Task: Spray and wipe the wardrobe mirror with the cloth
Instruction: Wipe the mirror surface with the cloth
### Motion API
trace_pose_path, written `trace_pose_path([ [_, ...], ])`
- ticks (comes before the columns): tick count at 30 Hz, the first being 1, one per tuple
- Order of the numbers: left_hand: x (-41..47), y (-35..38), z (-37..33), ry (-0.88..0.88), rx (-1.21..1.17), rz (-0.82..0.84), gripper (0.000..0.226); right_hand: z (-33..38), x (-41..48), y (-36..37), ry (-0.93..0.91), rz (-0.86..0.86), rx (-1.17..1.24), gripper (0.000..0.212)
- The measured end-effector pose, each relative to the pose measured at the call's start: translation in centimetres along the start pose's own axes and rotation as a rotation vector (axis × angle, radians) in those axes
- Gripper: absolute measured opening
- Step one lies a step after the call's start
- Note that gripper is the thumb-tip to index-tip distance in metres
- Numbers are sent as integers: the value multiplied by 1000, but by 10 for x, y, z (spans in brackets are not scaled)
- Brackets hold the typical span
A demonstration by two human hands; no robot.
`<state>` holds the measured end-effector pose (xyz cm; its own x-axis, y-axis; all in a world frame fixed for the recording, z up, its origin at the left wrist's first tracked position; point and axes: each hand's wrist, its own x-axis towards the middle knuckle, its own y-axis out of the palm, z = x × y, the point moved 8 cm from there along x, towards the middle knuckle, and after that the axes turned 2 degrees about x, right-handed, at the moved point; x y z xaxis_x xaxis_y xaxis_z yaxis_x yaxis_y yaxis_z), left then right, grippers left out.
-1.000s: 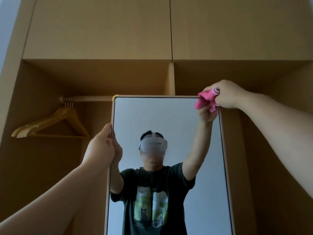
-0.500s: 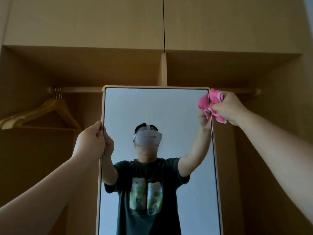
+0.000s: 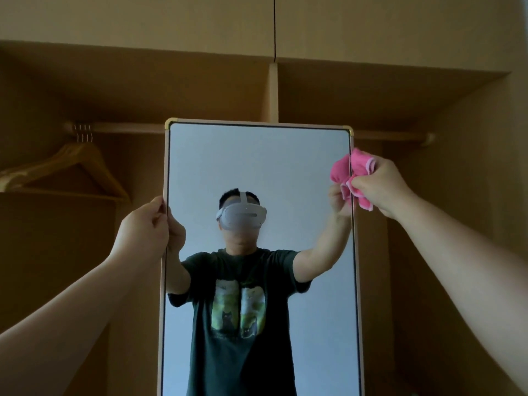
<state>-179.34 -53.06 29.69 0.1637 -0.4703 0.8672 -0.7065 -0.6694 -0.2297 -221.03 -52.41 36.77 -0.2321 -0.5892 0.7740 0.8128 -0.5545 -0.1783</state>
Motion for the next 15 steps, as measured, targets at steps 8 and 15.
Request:
trace_pose_path([
  [8,-6,4,0,25,-104,60,31,-10,-13,1,19,1,87,28],
  [15,-11,5,6,18,-29,45,18,-22,-29,8,76,112,166,30],
])
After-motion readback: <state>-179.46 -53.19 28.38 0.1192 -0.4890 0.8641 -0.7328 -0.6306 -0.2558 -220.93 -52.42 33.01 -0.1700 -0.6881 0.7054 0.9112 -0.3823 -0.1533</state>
